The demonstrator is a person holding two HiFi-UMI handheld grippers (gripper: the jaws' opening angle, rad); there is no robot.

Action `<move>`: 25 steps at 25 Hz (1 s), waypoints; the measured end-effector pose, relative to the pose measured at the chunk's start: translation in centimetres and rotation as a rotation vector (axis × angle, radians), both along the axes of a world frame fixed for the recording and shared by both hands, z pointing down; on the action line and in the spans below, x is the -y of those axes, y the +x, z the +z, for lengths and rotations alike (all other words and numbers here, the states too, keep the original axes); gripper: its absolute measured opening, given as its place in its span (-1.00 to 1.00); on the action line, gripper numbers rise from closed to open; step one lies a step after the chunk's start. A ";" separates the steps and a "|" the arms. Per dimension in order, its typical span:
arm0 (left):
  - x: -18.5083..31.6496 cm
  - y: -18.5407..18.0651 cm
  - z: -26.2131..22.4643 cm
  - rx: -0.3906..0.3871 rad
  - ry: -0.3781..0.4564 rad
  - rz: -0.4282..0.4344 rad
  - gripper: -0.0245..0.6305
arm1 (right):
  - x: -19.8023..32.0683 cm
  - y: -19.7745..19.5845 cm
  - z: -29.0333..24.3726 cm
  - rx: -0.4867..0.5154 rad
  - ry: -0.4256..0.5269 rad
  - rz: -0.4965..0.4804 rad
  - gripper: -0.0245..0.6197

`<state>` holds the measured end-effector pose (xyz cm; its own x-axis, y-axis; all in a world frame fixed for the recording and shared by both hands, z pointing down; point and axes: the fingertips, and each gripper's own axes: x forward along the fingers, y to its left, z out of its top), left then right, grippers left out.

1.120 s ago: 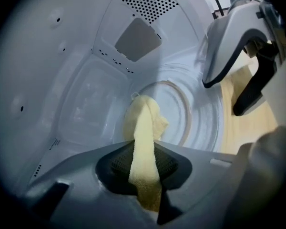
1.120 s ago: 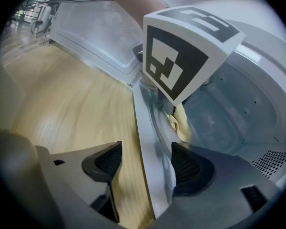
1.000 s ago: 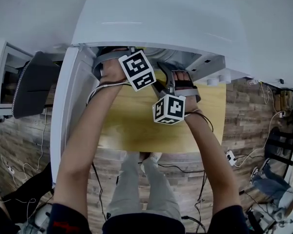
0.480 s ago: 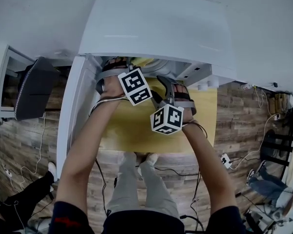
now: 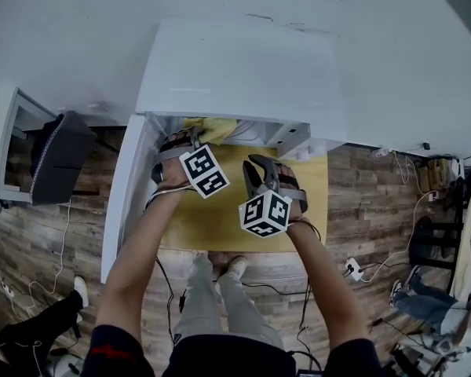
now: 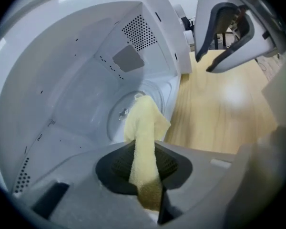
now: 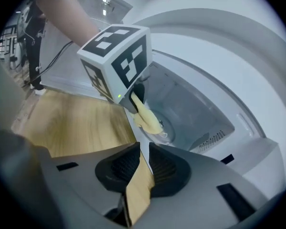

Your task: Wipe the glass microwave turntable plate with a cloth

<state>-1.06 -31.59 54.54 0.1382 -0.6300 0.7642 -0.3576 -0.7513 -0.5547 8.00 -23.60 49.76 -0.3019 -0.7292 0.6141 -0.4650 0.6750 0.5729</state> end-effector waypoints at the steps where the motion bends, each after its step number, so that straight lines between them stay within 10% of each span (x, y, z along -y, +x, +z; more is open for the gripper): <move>1: -0.4 0.0 -0.2 -0.011 -0.011 -0.008 -0.74 | -0.2 0.1 -0.5 0.016 -0.004 0.014 -0.75; 25: -12.2 -0.1 -15.5 -0.686 -0.059 -0.234 -0.74 | -5.8 2.4 -17.3 0.561 -0.019 0.221 -0.89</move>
